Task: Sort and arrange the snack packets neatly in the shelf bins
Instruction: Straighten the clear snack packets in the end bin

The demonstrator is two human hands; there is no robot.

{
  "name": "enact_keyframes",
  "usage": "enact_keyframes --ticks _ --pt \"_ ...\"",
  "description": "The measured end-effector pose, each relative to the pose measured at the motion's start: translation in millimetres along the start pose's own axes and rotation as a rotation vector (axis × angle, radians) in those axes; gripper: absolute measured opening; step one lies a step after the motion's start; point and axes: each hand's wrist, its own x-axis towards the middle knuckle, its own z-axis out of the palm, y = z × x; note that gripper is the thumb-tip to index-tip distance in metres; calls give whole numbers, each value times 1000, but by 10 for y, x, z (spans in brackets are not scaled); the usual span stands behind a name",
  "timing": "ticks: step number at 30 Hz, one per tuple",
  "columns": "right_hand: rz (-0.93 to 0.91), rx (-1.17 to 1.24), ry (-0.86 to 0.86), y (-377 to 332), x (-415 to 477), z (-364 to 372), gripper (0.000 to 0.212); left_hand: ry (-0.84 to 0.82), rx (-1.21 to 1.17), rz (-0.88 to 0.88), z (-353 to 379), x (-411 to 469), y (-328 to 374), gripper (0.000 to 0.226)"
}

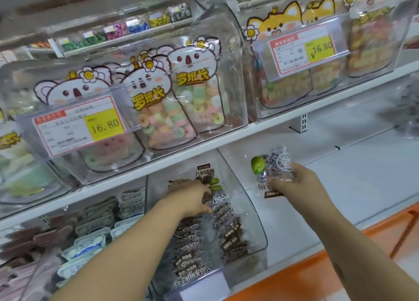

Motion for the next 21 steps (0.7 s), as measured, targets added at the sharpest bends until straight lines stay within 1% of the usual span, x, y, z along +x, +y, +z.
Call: enact_keyframes --ticks 2,4,5,6,9,11,13,16,18,21 --pt "28 -13 -38 3 12 7 29 -30 112 -43 30 110 3 40" --pt "56 1 -51 10 31 15 43 18 161 -49 53 150 18 21" --pt "74 36 -47 13 45 18 47 46 156 -42 62 163 19 15" --pt "87 77 -31 15 55 15 46 78 157 -30 52 150 29 14" --pt "99 228 26 3 67 15 28 243 160 -23 40 111 -1 12" --pt "106 348 70 -13 59 19 18 335 38 -58 25 73 -41 6" --pt "130 480 98 -49 31 12 11 393 -156 -107 -32 18 -64 11" --pt "155 620 89 -123 -15 8 10 491 -414 -135 -131 -137 -79 15" --pt "119 605 41 -175 -45 12 10 584 -510 -105 -129 -291 -103 13" --pt "35 498 -166 -241 -81 2 9 757 -564 26 -37 -579 -126 8"
